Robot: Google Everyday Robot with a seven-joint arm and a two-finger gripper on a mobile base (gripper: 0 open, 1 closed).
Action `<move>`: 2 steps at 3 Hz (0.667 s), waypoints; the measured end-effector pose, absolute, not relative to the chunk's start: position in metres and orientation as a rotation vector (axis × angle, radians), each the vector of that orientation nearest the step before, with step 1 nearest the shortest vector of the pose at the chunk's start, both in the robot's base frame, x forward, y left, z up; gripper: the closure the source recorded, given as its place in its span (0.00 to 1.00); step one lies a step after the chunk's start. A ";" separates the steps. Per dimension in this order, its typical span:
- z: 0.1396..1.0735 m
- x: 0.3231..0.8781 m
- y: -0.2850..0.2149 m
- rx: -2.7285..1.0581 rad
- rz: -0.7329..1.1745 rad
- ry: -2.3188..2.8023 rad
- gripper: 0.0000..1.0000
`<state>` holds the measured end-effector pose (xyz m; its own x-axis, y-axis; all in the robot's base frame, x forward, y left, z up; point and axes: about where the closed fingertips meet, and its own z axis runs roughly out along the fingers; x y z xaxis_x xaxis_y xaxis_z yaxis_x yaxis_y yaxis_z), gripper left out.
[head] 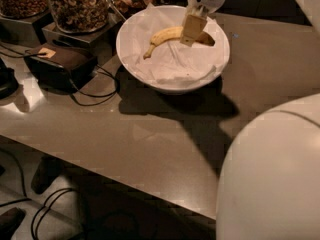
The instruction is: Pick banana from white bowl
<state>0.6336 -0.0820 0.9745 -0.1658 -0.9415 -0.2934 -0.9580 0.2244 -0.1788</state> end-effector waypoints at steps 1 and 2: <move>0.981 0.604 -0.099 -1.715 0.080 2.209 1.00; 0.981 0.604 -0.100 -1.713 0.082 2.210 1.00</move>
Offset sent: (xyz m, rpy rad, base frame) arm -0.0520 -0.0319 0.0028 0.0651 0.0362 -0.0413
